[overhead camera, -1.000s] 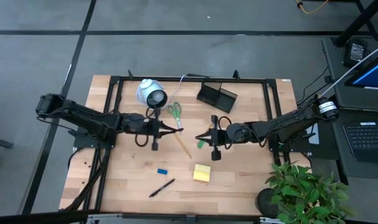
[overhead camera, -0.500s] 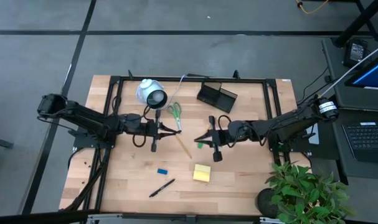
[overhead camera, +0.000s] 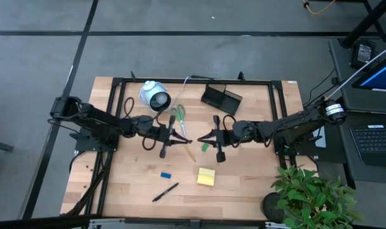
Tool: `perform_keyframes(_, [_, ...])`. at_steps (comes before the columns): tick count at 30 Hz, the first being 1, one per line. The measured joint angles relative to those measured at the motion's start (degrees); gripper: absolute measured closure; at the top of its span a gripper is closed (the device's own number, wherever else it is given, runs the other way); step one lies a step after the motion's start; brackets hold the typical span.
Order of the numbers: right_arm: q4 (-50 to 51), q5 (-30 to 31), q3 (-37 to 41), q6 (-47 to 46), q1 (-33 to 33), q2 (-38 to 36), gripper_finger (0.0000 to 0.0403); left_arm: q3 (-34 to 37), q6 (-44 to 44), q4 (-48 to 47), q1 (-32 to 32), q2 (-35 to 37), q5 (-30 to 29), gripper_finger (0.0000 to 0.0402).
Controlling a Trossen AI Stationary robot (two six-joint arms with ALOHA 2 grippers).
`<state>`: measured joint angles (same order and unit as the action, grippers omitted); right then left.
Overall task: Pick and place office supplies into organizer
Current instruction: Put the top black pen into the desk organizer
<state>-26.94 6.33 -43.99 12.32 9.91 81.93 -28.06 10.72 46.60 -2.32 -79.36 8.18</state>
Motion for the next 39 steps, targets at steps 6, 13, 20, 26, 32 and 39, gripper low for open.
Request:
perform_keyframes(6, [-0.84, 0.01, 0.00, 0.40, 0.00, 0.00, 0.0382, -3.51, -0.02, -0.06, 2.33, -3.24, 3.58, 0.0385])
perform_keyframes(13, [-2.82, 0.02, 0.00, 3.14, 0.00, 0.02, 0.0372, -5.11, 0.05, -0.08, 3.41, -4.37, 6.39, 0.0385])
perform_keyframes(20, [-3.62, -0.37, 0.00, 3.80, 0.00, 0.02, 0.0306, -5.11, -0.31, -0.07, 3.58, -4.36, 6.54, 0.0385])
perform_keyframes(26, [-5.01, -1.66, 0.00, 2.73, 0.00, 0.02, 0.0255, -5.11, -0.07, -0.06, 3.58, -4.36, 6.51, 0.0385])
perform_keyframes(32, [-6.65, -1.68, -0.02, 0.15, -0.02, 1.60, 0.0239, -5.11, 0.01, 1.55, 3.58, -4.36, 6.50, 0.0385])
perform_keyframes(39, [-13.13, -1.92, -0.04, 2.72, -0.02, 3.91, 0.0238, -5.11, 0.42, 1.83, 3.57, -4.34, 6.49, 0.0385])
